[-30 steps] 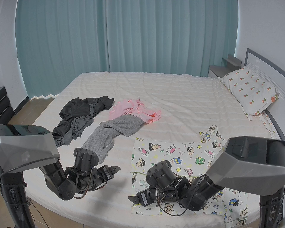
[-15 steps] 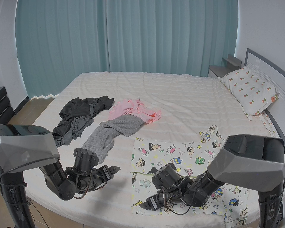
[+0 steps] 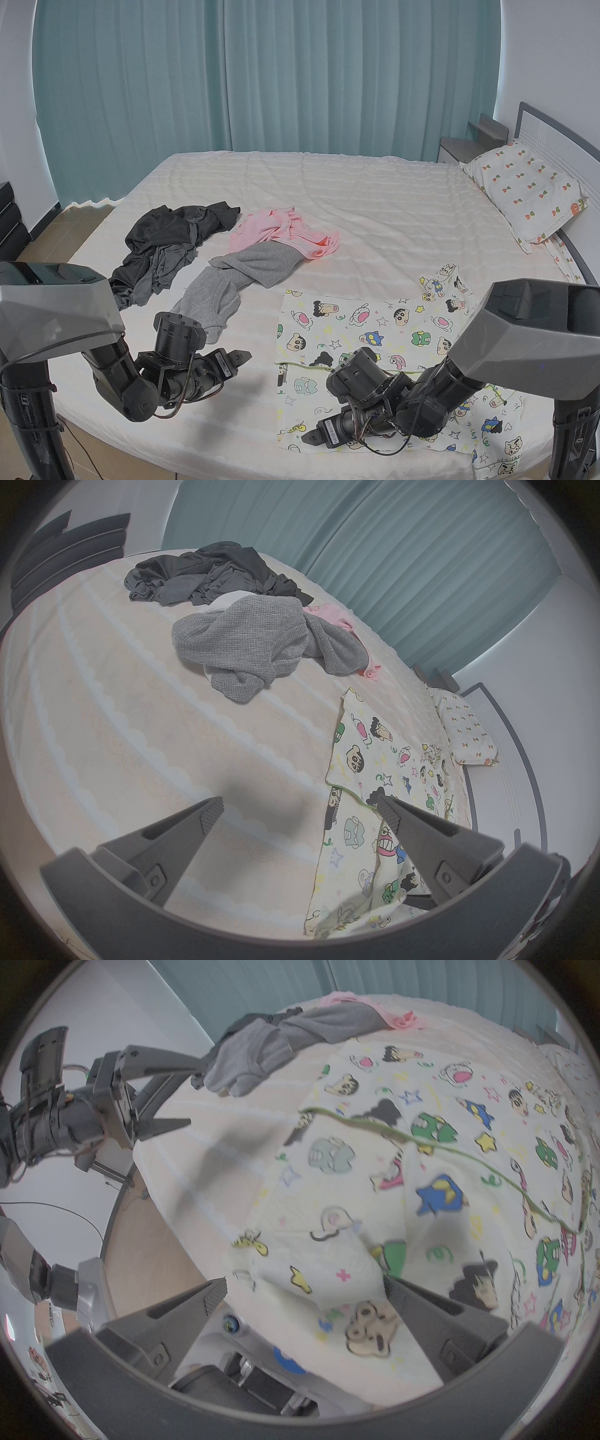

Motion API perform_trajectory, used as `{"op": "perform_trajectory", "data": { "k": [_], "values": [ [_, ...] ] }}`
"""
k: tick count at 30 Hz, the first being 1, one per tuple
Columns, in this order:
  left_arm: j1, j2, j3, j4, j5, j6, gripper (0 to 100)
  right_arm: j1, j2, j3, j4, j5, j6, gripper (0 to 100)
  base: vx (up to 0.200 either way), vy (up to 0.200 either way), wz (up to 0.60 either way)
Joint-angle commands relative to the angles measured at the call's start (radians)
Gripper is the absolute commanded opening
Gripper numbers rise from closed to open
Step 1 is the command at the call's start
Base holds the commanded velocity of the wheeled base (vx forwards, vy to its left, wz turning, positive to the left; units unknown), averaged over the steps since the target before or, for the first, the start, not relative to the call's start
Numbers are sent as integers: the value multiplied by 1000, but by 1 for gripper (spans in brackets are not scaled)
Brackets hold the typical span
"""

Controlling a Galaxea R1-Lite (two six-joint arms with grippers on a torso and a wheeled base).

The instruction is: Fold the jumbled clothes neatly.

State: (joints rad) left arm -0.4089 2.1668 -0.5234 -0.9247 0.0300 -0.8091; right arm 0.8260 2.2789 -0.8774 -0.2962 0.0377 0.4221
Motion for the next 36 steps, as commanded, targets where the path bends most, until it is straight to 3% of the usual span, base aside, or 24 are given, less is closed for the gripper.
{"op": "perform_trajectory", "data": {
  "k": [1,13,23,26,31,36],
  "values": [
    [1,-2,0,0,1,1,100,-2,-32,18,61,1,1,100,0,0,0],
    [1,4,10,-43,2,1,100,-27,-79,-20,74,5,18,100,0,0,0],
    [1,1,11,-43,-1,-12,100,9,-62,-201,66,5,156,100,0,0,0],
    [-5,-4,10,-43,-13,-64,100,18,-30,-207,29,7,175,100,0,0,0],
    [-45,-2,3,-39,-48,-114,100,9,17,-195,-24,-5,170,100,0,0,0],
    [-154,27,-44,-33,-94,-114,100,-71,-82,-100,-29,-19,176,100,0,0,0]
  ]
}}
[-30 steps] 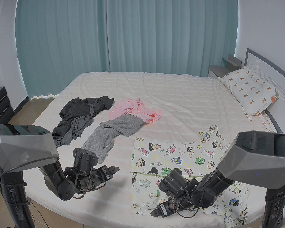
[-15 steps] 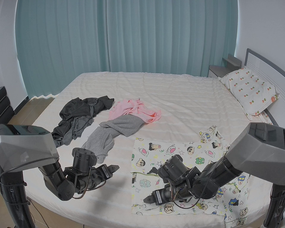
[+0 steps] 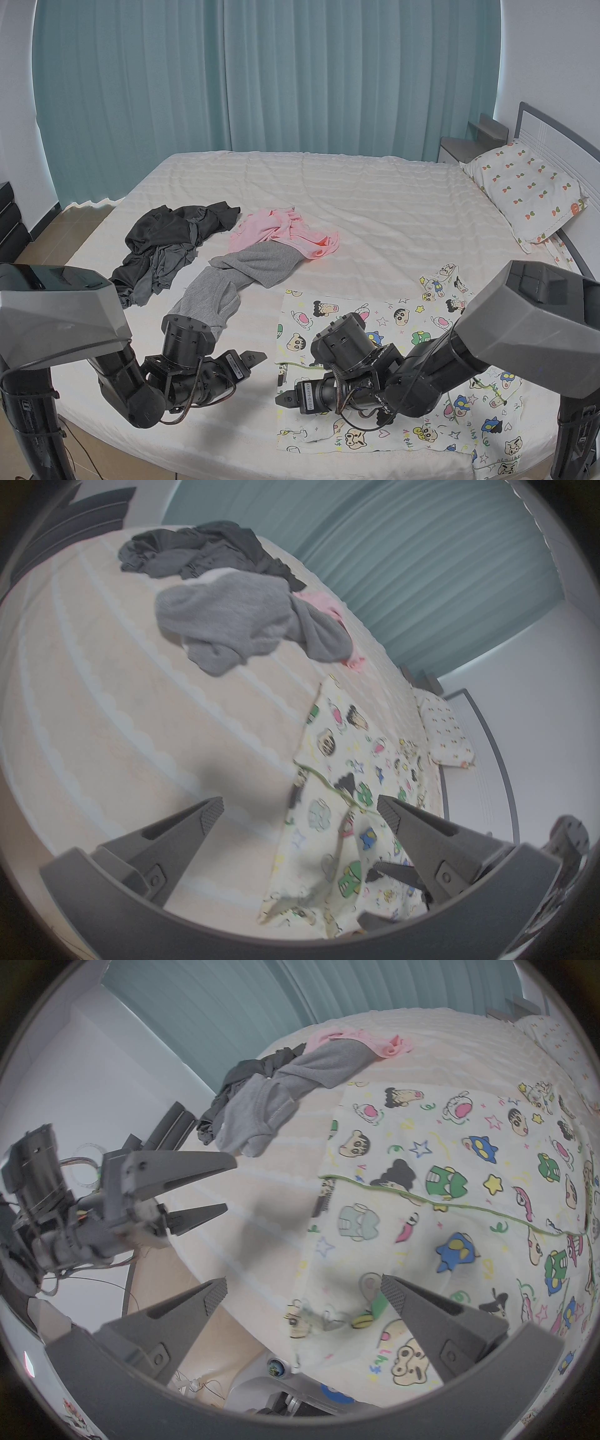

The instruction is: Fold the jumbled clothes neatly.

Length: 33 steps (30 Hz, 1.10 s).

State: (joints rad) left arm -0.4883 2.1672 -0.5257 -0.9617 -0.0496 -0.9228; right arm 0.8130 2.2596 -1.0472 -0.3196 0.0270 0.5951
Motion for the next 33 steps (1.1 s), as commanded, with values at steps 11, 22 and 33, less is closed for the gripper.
{"op": "perform_trajectory", "data": {
  "k": [11,22,33],
  "values": [
    [-147,117,-115,4,13,12,100,-259,-221,497,-314,1,-54,100,0,0,0],
    [-153,118,-117,-2,36,5,100,-334,-203,736,-685,33,-51,100,0,0,0],
    [-188,111,-126,1,36,-80,100,-336,-189,742,-701,36,-51,100,0,-164,0]
  ]
}}
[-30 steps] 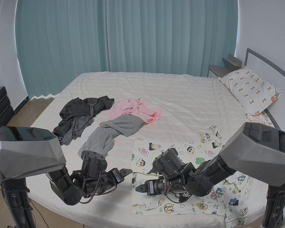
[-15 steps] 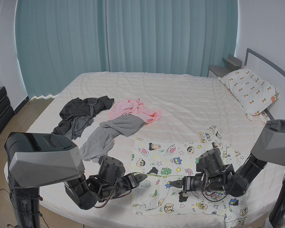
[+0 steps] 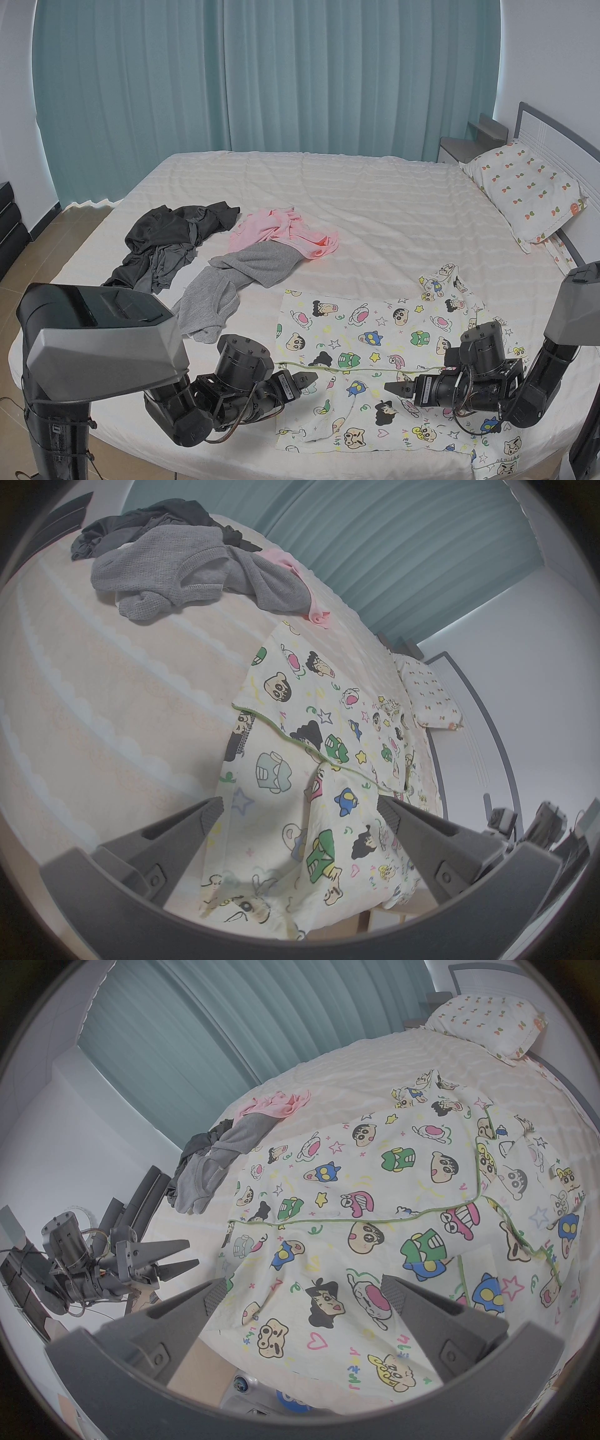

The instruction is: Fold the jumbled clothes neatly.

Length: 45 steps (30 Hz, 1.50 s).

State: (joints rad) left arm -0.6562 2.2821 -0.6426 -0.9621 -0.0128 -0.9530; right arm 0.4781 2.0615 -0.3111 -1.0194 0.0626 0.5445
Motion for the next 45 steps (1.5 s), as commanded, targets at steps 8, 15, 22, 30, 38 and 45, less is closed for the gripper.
{"op": "perform_trajectory", "data": {
  "k": [8,15,22,30,38,45],
  "values": [
    [-42,-49,-43,57,-10,-216,100,1,22,9,-21,0,0,100,0,0,0],
    [-65,-90,-34,187,-4,-217,100,2,23,15,-22,0,0,100,0,0,0],
    [-95,-104,-42,240,-6,-222,100,2,23,17,-22,0,0,100,0,0,0],
    [-128,-105,-42,270,2,-221,100,4,22,23,-22,2,0,100,0,0,0],
    [-157,-108,-26,293,20,-219,100,4,22,26,-22,2,0,100,0,0,0],
    [-168,-107,-34,322,50,-219,100,5,22,29,-22,2,0,100,0,0,0]
  ]
}}
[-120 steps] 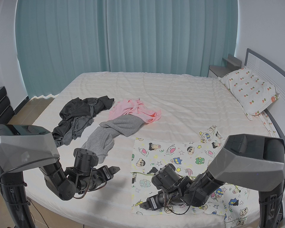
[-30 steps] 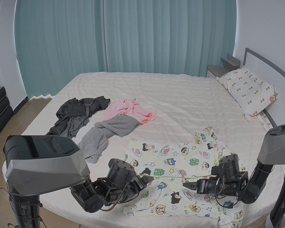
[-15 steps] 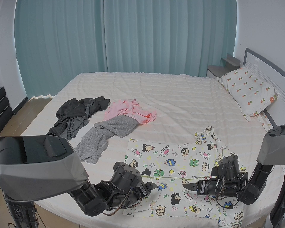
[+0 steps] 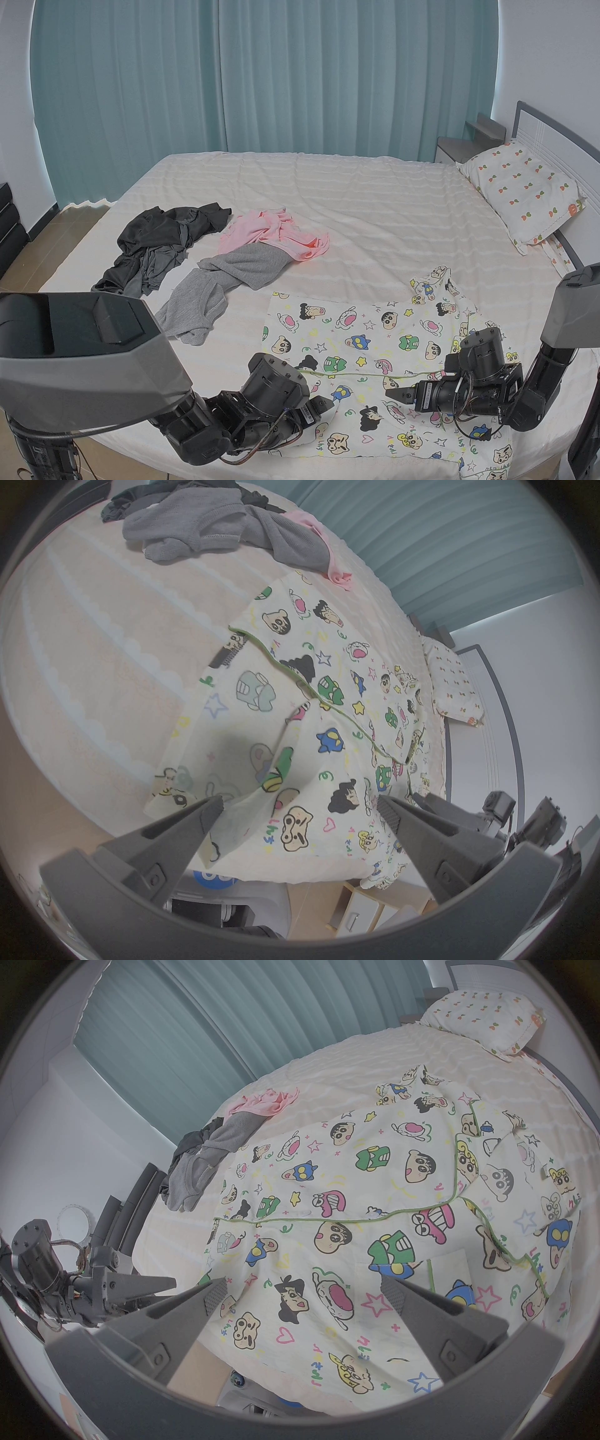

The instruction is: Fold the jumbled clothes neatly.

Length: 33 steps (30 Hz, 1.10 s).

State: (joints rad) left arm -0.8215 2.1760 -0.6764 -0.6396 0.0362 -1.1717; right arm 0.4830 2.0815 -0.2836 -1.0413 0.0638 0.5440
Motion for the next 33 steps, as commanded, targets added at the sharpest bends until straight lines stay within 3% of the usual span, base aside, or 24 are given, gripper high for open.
{"op": "perform_trajectory", "data": {
  "k": [1,33],
  "values": [
    [-2,-1,0,0,1,0,100,0,2,0,0,1,1,100,0,0,0],
    [-48,-8,-8,47,21,-3,100,0,0,0,-2,1,-1,100,0,0,0]
  ]
}}
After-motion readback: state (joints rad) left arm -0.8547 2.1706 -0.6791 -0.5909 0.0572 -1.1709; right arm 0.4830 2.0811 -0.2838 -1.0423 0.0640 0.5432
